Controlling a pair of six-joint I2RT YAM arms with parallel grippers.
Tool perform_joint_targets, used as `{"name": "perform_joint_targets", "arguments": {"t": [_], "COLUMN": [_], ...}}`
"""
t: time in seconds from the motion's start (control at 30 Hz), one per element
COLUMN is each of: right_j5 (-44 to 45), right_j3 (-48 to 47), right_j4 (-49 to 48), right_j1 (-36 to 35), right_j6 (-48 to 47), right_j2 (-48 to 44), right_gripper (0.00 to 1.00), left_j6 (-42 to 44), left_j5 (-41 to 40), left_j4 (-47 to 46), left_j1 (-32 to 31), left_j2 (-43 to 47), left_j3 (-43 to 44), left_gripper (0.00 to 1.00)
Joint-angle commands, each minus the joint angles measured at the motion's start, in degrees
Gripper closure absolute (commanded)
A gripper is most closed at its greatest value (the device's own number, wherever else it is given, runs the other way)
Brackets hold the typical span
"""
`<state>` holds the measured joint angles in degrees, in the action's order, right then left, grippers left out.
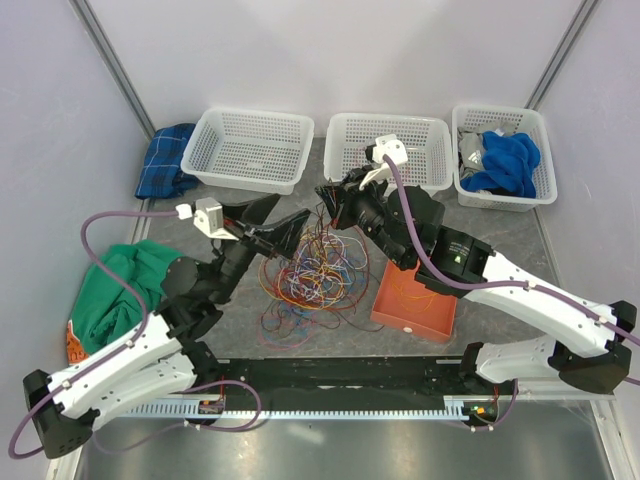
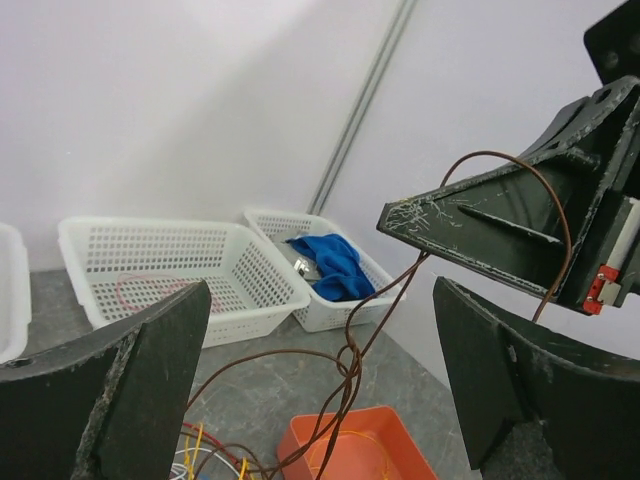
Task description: Untangle the cables
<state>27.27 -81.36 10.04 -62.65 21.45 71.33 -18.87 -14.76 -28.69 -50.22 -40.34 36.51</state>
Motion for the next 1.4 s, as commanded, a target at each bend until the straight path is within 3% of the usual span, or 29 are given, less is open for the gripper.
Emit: {"name": "perform_joint_targets", "arguments": {"t": [0.0, 0.2, 0.3, 0.5, 0.53, 0.6, 0.87, 1.07, 1.2, 1.37], "right_j5": [-1.6, -2.3, -2.39, -2.22, -1.96, -1.52, 3.41, 4.64, 6.57, 8.59], "right_j3": [-0.99, -0.82, -0.55, 0.41, 0.59, 0.94, 0.68, -2.48, -5.91, -11.0], "right_j4": [-0.9, -0.9, -0.9, -0.81, -0.81, -0.9, -0.46, 1.03, 2.0, 2.26], "right_j1": [0.07, 0.07, 0.07, 0.07, 0.07, 0.07, 0.07, 0.07, 0.07, 0.07], "right_j6": [1.49, 1.66, 1.66, 1.75, 1.75, 1.49, -1.94, -3.61, -5.89, -8.88], "right_j2": [-1.46, -1.81, -2.07, -3.12, -3.21, -3.83, -7.17, -7.52, -7.7, -6.82], "right_gripper": [1.0, 1.0, 1.0, 1.0, 1.0, 1.0, 1.0, 1.0, 1.0, 1.0], "left_j6": [2.53, 3.31, 4.28, 5.25, 5.25, 4.99, 3.67, -6.06, -12.93, -17.85], "left_j5": [4.21, 4.57, 4.04, 3.6, 3.34, 1.85, -10.8, -17.92, -16.18, -13.98], "left_j4": [-6.29, -7.61, -7.96, -8.4, -8.32, -7.01, 7.3, 23.12, 36.49, 38.79], "left_j1": [0.12, 0.12, 0.12, 0.12, 0.12, 0.12, 0.64, 3.45, 8.45, 9.96], "left_j2": [-4.3, -8.0, -9.14, -10.29, -10.2, -10.03, -6.42, -9.57, -12.39, -13.19], "left_j3": [2.16, 2.86, 3.21, 3.57, 3.57, 4.0, 4.09, 8.82, 10.6, 7.36], "left_gripper": [0.01, 0.04, 0.12, 0.51, 0.72, 0.98, 0.98, 0.98, 0.98, 0.98]}}
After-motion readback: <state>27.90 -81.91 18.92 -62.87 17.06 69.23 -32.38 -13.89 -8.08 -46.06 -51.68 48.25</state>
